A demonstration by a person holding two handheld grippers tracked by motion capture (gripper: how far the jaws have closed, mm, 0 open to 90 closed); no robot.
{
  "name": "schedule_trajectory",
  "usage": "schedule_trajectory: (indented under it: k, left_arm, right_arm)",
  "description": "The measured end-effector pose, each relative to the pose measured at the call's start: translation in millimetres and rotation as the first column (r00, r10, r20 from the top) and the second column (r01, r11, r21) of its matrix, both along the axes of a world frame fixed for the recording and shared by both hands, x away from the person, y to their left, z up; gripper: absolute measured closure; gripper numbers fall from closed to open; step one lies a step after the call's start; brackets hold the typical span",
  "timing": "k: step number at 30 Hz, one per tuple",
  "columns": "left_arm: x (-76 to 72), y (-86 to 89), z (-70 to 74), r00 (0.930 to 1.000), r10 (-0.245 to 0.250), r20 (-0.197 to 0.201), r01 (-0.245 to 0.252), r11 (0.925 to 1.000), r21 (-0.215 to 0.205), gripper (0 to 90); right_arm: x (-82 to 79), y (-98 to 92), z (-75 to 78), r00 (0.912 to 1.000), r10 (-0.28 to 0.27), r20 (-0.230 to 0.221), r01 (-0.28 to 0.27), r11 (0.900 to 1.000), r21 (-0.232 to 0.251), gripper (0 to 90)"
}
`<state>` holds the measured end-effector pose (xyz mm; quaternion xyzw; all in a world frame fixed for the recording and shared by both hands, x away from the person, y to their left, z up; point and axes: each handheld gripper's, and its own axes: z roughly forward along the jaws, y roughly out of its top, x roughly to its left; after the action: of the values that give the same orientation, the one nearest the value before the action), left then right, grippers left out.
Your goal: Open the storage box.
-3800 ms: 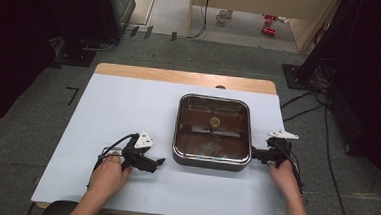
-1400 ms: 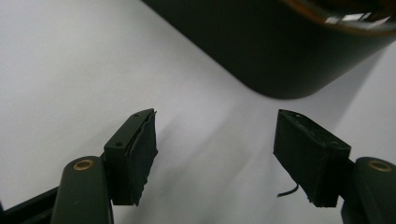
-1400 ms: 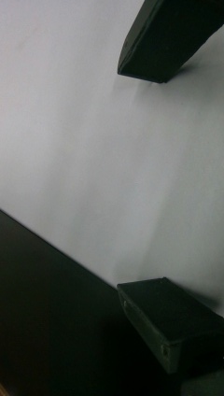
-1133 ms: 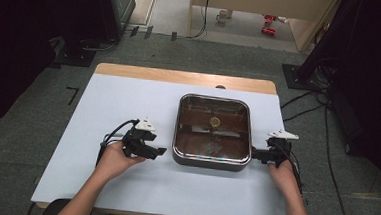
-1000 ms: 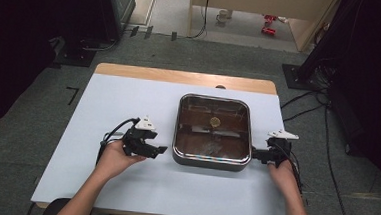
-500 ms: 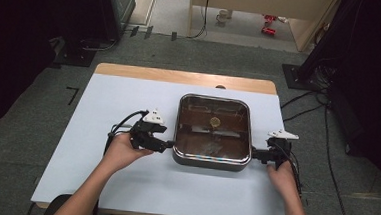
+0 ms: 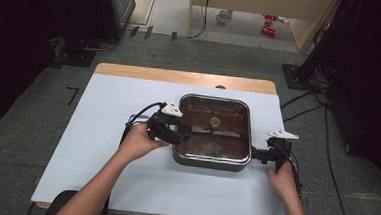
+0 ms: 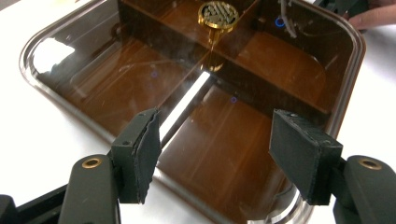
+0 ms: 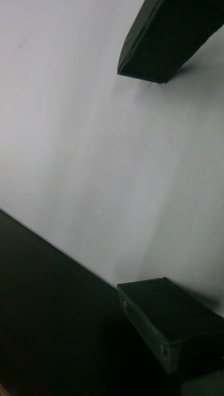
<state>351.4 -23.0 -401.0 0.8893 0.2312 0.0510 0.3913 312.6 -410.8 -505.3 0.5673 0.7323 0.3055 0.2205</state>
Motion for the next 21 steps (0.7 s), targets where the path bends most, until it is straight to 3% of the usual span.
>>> schedule_trajectory:
  k: [11,16,21]
  left_arm:
    - [21.6,-31.4,-3.7,0.9999,-0.012,0.003,0.012,0.9999,-0.009,33.5]
    - [34.1,-47.0,-6.4,0.9998,-0.015,-0.011,0.014,0.9987,-0.048,36.0]
    - [37.0,-60.9,-7.9,0.9994,-0.035,0.010,0.035,0.9991,-0.025,35.9]
  right_arm:
    - [0.0,0.0,0.0,1.0000,0.000,0.000,0.000,1.000,0.000,0.0]
    - [-0.2,0.2,0.0,1.0000,-0.001,-0.001,0.001,1.000,0.000,0.0]
    - [-0.2,0.2,0.0,1.0000,-0.001,0.000,0.001,1.000,0.000,0.0]
